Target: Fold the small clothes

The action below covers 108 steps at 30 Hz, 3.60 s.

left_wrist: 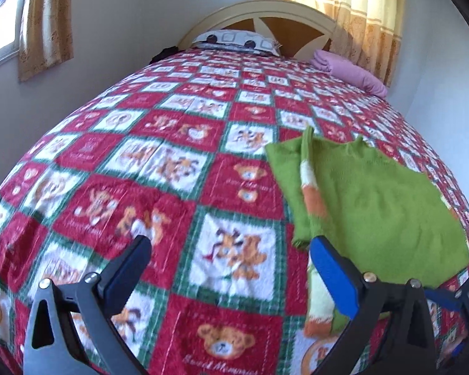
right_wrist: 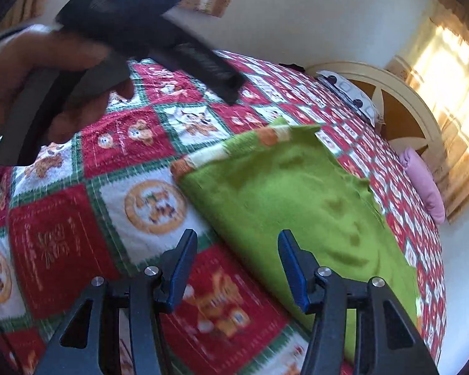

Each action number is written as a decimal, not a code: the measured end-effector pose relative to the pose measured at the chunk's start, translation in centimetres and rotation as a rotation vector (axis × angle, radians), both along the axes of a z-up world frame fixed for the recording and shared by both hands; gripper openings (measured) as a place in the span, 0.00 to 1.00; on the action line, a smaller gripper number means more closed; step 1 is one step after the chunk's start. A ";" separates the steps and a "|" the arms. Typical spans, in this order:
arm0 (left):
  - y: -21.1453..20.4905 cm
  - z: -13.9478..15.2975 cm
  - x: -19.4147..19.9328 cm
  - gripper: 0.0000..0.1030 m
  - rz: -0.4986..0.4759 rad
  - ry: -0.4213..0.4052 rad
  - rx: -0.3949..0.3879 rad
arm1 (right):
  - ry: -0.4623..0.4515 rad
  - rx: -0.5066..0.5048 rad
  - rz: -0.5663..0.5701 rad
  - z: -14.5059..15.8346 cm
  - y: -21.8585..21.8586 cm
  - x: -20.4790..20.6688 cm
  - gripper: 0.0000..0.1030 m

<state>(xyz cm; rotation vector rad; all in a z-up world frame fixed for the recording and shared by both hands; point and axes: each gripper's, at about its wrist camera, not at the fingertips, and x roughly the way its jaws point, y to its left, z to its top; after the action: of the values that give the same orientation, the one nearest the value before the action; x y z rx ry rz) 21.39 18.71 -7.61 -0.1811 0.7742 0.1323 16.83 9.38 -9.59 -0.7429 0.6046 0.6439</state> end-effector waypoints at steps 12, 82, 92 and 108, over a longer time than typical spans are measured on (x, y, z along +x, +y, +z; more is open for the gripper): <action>-2.3 -0.1 7.0 1.00 -0.153 0.012 -0.080 | -0.065 -0.011 0.006 -1.3 3.1 -0.3 0.53; -13.2 8.2 13.5 0.13 -0.316 0.024 -0.429 | 0.204 0.587 -0.256 6.1 -15.5 3.0 0.05; -18.3 8.9 14.6 0.13 -0.386 0.024 -0.423 | 0.231 0.634 -0.325 6.4 -20.2 3.6 0.05; -27.1 7.0 17.0 0.13 -0.486 0.090 -0.416 | 0.278 0.682 -0.477 4.9 -28.2 4.3 0.05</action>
<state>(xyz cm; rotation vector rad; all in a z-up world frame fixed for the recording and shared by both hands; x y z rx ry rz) 38.40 -8.44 -0.57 -0.3764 0.9093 -0.4876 21.14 -18.78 -4.65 0.1352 0.7271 0.4620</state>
